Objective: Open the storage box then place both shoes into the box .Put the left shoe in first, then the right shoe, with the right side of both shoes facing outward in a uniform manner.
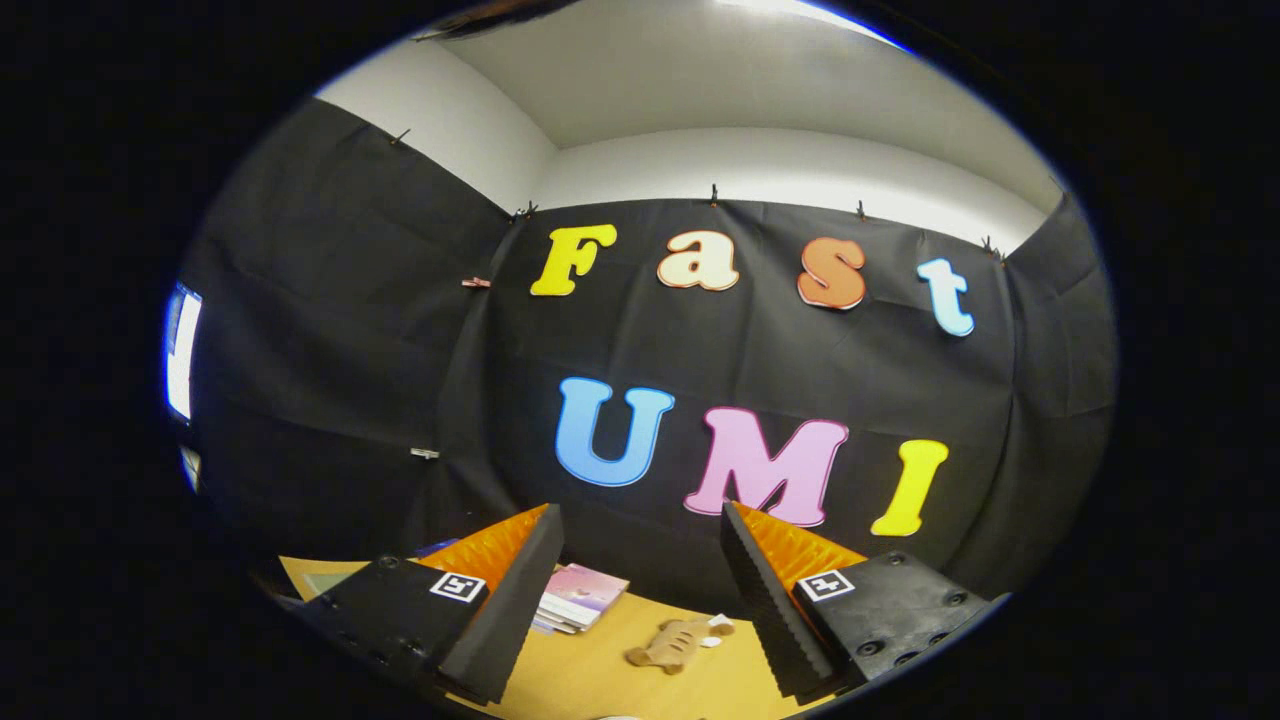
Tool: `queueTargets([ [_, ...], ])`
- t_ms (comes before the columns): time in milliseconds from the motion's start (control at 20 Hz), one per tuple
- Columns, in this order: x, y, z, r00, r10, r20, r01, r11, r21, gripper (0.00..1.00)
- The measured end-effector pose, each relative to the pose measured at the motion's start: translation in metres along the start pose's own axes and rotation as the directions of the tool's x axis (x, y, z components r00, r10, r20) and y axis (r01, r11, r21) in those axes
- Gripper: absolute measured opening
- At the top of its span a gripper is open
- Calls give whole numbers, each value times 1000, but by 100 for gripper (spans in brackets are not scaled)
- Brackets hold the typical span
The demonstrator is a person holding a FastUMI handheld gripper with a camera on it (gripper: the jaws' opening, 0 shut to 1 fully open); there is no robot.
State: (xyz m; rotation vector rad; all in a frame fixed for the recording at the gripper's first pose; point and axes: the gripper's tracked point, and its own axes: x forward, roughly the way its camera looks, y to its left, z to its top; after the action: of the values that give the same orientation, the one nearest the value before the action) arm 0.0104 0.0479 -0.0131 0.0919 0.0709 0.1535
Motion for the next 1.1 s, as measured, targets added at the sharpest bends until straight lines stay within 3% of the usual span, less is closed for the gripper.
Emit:
queueTargets([
  [100, 5, 15, -16, 996, 71, -54, -67, 994, 81, 97],
  [200, 12, 41, -35, 974, 201, -106, -175, 960, 219, 97],
  [300, 13, 73, -57, 919, 371, -136, -291, 868, 402, 97],
  [400, 10, 101, -85, 842, 514, -165, -333, 735, 591, 99],
  [500, 10, 122, -120, 770, 601, -215, -276, 617, 737, 98],
  [650, 12, 146, -167, 662, 713, -232, -203, 469, 859, 97],
  [850, 0, 177, -243, 523, 820, -231, 22, 258, 966, 97],
  [950, -1, 185, -278, 491, 840, -230, 125, 193, 973, 97],
  [1100, 5, 198, -303, 487, 854, -186, 218, 88, 972, 97],
])
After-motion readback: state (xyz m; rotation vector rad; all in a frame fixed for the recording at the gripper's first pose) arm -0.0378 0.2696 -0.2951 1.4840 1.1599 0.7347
